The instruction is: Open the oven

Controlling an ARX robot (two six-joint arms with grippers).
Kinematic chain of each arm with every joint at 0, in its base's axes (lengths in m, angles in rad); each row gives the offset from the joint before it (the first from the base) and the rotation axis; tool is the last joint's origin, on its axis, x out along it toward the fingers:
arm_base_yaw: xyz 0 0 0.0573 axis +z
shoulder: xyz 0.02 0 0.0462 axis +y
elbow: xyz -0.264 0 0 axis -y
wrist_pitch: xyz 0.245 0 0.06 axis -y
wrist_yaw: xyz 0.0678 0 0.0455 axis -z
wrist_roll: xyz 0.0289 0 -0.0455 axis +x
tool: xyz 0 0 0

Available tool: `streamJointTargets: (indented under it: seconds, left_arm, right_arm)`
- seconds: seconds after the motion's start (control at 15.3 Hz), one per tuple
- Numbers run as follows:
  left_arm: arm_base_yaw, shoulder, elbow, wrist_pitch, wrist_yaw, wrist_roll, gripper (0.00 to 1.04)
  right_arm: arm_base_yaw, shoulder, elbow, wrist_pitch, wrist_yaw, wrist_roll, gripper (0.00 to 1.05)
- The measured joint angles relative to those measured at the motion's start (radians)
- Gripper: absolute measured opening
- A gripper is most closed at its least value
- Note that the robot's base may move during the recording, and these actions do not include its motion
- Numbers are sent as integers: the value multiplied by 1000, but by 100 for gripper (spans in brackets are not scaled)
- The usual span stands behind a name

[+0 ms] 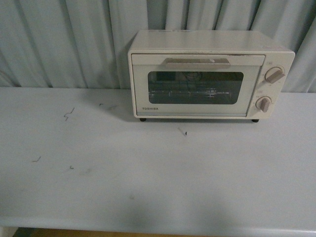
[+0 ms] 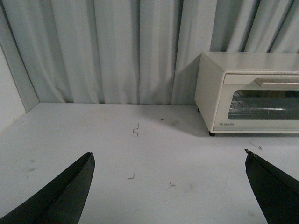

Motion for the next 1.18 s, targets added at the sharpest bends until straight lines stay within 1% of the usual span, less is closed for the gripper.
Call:
streamJointTargets:
  seconds: [1.18]
  left_arm:
    - [0, 0, 0, -6, 0, 0, 98]
  right_arm:
    - [0, 0, 0, -2, 0, 0, 98]
